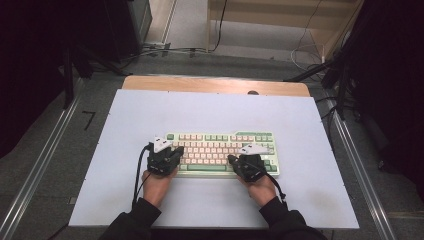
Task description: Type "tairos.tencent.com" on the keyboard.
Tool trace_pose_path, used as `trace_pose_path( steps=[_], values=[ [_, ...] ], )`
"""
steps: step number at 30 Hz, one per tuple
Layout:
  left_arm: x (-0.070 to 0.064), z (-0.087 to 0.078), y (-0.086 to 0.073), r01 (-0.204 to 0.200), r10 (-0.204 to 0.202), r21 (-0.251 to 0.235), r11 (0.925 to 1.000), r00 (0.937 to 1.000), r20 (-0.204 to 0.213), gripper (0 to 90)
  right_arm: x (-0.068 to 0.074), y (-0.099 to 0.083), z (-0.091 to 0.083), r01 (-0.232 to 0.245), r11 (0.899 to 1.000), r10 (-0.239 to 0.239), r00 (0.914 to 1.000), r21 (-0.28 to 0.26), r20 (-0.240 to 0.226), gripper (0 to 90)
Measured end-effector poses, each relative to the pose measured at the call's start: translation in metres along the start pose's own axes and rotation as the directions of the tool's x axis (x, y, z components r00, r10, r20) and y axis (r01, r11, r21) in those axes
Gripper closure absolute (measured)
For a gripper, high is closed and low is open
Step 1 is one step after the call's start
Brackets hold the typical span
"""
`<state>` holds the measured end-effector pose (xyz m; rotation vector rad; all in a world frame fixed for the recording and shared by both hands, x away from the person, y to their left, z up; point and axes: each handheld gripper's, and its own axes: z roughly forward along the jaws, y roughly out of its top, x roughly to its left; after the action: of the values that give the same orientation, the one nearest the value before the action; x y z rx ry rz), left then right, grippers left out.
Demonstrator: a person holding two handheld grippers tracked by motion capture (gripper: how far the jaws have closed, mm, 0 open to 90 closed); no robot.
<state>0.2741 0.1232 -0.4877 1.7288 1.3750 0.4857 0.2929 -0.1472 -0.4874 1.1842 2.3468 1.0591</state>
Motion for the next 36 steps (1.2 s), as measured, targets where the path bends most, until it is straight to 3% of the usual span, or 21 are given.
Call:
trace_pose_path(
  steps=[15,36],
  values=[
    [-0.002,0.001,-0.001,-0.004,0.004,0.004,1.0000,1.0000,0.003,90.0,-0.011,0.011,-0.009,-0.057,0.997,0.056,0.9983,-0.056,-0.012,87.4],
    [-0.005,0.007,0.000,-0.003,0.003,0.008,1.0000,0.9999,0.011,90.0,-0.009,0.016,-0.003,-0.055,0.997,0.055,0.9985,-0.061,-0.002,87.4]
  ],
)
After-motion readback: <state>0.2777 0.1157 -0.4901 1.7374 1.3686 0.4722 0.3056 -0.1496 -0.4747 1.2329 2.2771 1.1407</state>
